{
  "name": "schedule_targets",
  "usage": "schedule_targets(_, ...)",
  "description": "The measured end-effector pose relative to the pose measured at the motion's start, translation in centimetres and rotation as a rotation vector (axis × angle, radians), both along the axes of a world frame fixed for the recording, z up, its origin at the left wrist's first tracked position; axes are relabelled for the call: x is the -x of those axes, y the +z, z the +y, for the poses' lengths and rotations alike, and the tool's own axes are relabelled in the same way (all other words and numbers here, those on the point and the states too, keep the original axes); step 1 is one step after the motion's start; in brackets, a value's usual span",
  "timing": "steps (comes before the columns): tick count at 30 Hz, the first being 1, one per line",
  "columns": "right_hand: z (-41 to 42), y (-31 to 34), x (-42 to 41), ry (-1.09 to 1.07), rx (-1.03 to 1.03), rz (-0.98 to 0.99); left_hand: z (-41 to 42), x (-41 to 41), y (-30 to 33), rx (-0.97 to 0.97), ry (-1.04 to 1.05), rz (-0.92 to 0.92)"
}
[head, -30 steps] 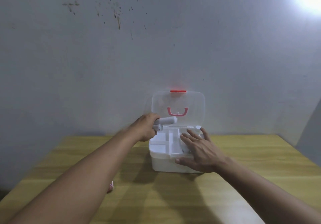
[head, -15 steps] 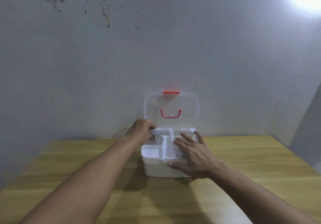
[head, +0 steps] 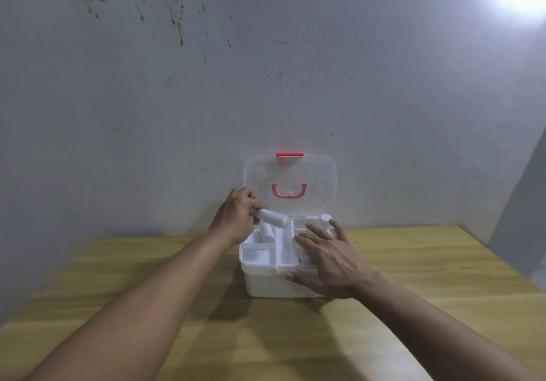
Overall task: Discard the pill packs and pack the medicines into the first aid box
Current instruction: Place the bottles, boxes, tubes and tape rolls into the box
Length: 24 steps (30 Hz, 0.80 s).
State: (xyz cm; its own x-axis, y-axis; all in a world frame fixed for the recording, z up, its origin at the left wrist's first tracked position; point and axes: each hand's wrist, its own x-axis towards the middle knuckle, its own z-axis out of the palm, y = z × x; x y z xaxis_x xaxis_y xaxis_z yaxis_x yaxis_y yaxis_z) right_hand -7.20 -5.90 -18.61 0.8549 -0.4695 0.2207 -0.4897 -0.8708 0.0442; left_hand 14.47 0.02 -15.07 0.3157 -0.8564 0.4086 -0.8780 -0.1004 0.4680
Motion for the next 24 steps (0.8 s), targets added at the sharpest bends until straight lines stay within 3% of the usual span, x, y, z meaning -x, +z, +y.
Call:
schedule_targets(3, -0.1, -0.1, 0.3, 0.004, 0.008, -0.023, 0.0, 0.2, -0.1, 0.026, -0.009, -0.107)
schedule_targets(10, -0.4, -0.5, 1.4, 0.031, 0.058, -0.18, -0.6, 2.2, -0.7, -0.042, -0.16, -0.001)
schedule_targets(15, -0.4, -0.6, 2.1, 0.022, 0.043, -0.215, -1.0, 3.4, -1.7, -0.095, -0.163, -0.004)
schedule_targets(20, -0.5, -0.9, 2.4, 0.022, 0.04, -0.218, -0.6, 3.5, -1.6, -0.031, -0.056, -0.022)
schedule_targets(24, -0.5, -1.2, 2.2, 0.026, 0.044, -0.21, 0.4, 3.6, -1.4, -0.129, -0.086, -0.046)
